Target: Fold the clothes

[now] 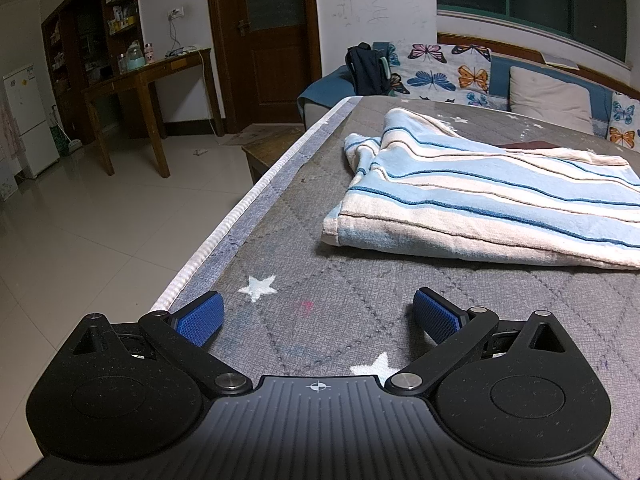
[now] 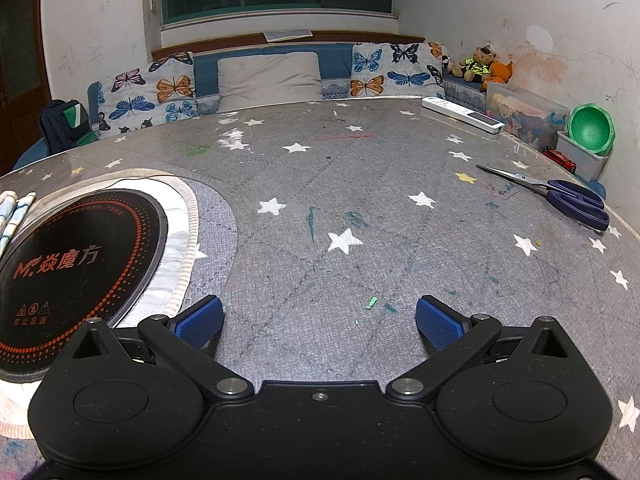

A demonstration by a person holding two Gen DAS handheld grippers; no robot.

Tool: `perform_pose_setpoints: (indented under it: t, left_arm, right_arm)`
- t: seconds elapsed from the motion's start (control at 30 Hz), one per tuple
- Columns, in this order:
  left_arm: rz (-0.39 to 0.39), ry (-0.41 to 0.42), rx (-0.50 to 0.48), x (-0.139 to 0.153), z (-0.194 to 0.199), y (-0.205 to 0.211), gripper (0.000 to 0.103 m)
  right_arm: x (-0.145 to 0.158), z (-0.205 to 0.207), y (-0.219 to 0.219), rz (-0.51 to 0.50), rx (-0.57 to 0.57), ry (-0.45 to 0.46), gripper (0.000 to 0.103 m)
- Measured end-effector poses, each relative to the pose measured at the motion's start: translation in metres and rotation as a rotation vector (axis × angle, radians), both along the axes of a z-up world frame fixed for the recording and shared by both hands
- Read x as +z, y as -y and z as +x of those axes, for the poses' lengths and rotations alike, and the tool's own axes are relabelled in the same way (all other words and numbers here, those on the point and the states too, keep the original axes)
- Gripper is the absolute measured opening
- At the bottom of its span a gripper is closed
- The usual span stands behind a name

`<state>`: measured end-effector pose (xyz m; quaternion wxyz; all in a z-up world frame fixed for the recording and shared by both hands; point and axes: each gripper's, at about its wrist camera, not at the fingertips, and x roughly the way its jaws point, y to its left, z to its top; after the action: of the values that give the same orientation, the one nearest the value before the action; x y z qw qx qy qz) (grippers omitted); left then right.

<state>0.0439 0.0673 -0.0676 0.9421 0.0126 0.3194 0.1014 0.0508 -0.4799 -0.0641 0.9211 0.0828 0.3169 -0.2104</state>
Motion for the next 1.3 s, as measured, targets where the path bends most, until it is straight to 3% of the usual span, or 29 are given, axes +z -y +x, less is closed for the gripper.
perform_pose_setpoints:
  t: [1.3]
  left_arm:
    - [-0.004, -0.001, 0.001, -0.0014, 0.0002, -0.0013, 0.102]
  right_arm:
    - [0.0007, -0.0003, -0.0001, 0.000, 0.000, 0.000, 0.103]
